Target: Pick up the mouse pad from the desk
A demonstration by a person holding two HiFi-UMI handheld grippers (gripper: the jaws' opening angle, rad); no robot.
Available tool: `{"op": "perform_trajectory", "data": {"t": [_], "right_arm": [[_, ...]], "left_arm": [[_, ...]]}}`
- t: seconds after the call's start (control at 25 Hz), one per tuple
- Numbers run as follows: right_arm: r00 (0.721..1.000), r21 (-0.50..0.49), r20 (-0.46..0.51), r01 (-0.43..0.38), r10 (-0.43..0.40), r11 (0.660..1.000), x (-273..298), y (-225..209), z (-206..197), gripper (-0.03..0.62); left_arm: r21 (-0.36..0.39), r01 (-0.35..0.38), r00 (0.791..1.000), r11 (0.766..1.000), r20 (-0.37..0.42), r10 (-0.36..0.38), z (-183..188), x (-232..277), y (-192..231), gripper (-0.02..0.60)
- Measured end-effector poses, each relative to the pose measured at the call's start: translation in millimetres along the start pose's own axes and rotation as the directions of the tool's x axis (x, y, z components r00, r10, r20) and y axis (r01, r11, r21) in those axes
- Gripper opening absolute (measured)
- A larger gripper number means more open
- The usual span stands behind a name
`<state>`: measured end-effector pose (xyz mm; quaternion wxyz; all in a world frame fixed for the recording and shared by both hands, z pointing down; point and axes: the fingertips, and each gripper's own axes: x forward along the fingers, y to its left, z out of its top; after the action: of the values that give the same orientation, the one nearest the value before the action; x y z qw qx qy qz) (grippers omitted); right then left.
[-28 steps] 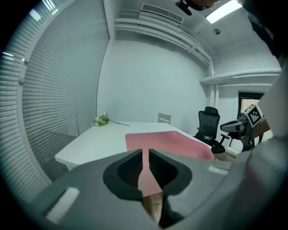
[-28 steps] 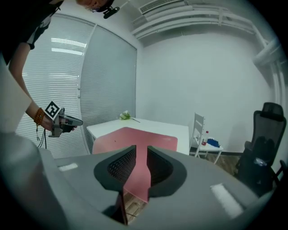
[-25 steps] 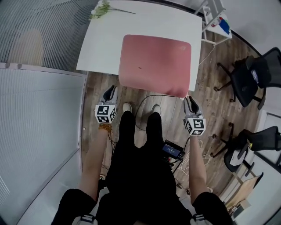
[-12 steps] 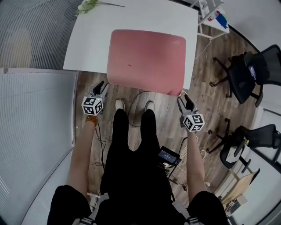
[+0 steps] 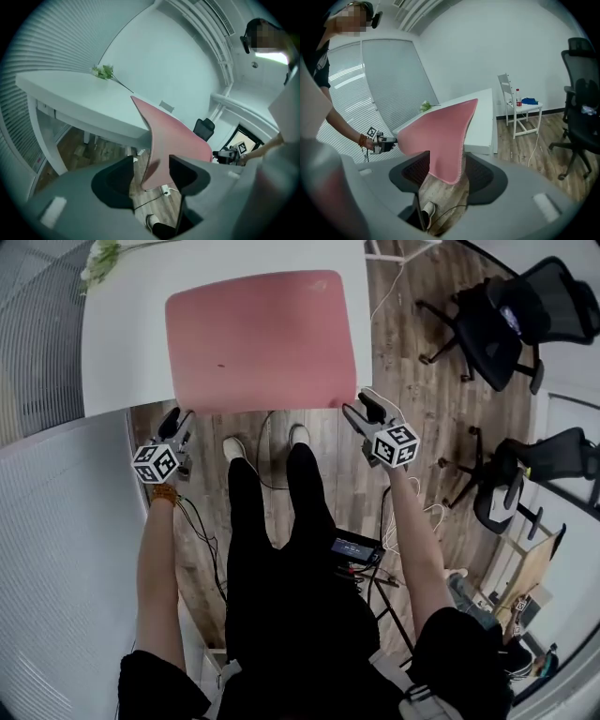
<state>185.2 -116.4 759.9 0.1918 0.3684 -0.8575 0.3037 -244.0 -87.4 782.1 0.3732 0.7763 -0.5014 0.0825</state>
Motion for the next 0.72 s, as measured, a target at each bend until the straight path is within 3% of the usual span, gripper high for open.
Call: {"op": "perform_trajectory", "data": {"t": [0.2,0.44,0.72], "right_arm": [[0.999,0.098,0.008,-0.038,0.038,0.994,11,-11,-5,0.27],[0.994,0.175,0.015,-0.11,0.109,0.978,25,-9,-9,0.268],[0.991,0.205,0.034,-0.134,0.13,0.969,39,-3,-4,0.242]], "left_arm": [[-0.02,0.07,0.997,0.997,-0.04,-0.071,-8,14,4,0.232],[-0.068,0.143,0.989,0.987,-0.024,-0.145,-12,29,-1,0.232],[-0.092,0.175,0.984,0.98,-0.006,-0.176,-10,32,2,0.236]]}}
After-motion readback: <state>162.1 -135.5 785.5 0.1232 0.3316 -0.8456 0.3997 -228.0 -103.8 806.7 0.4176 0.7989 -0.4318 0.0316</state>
